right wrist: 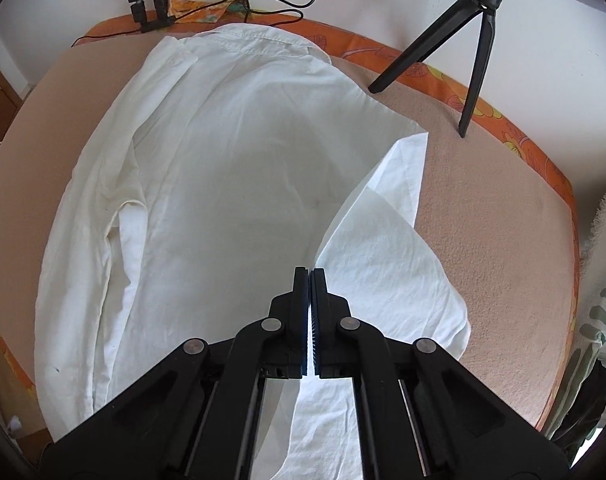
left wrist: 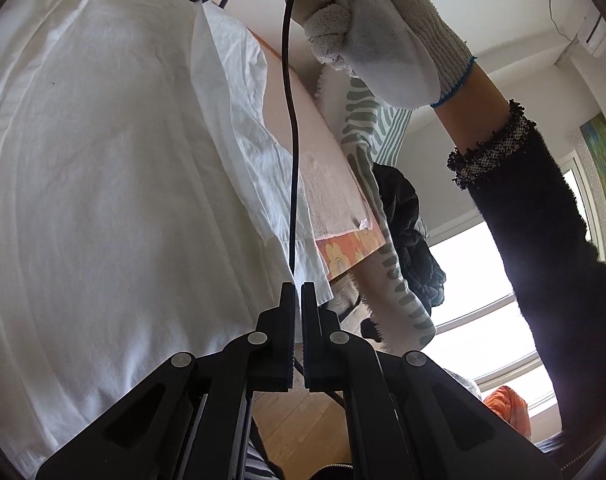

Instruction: Fold small clothes

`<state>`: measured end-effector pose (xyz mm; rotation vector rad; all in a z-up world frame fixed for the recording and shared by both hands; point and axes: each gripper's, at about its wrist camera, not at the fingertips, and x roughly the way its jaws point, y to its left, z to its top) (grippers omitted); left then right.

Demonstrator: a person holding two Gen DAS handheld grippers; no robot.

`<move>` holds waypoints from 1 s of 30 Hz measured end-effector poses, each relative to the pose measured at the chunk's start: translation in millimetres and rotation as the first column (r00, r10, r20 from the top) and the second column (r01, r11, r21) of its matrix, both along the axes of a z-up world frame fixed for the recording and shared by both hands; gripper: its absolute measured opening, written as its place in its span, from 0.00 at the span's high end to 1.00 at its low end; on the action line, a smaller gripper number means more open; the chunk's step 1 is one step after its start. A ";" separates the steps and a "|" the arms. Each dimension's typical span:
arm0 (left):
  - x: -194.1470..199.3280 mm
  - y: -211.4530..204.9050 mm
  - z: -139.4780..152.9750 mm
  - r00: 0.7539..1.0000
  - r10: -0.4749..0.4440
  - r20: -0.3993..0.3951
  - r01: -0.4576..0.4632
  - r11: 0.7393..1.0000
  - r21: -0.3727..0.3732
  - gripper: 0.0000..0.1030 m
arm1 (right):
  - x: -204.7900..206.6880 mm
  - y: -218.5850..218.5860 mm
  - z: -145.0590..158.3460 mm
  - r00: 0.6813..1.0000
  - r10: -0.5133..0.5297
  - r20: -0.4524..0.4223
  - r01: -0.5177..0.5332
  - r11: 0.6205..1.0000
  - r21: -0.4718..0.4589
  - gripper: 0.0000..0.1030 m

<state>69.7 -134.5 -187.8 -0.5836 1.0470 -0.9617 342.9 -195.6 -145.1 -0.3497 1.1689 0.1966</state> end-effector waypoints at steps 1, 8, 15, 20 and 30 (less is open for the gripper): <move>-1.2 1.4 0.2 1.000 0.007 0.007 -0.007 1.000 0.012 0.99 | -2.5 5.3 -5.5 1.000 0.011 -0.009 -0.011 1.000 -0.004 0.98; -4.0 9.9 10.6 0.999 0.006 0.046 -0.009 0.998 0.063 1.00 | -28.4 28.1 -20.3 0.990 0.114 -0.080 -0.110 0.992 0.060 0.90; 10.2 37.1 48.2 0.991 0.041 0.131 -0.055 0.993 0.102 0.88 | -107.3 -41.9 64.4 0.993 0.031 0.112 -0.066 0.944 0.324 0.51; 29.0 49.3 72.3 0.980 0.087 0.182 -0.105 0.990 0.093 0.85 | -187.2 -113.7 74.9 0.975 -0.086 0.206 0.005 0.931 0.364 0.51; 38.2 2.3 62.3 0.981 -0.002 0.193 -0.022 0.992 0.123 0.85 | -276.9 -205.8 -27.5 0.949 -0.308 0.063 0.241 0.840 0.485 0.53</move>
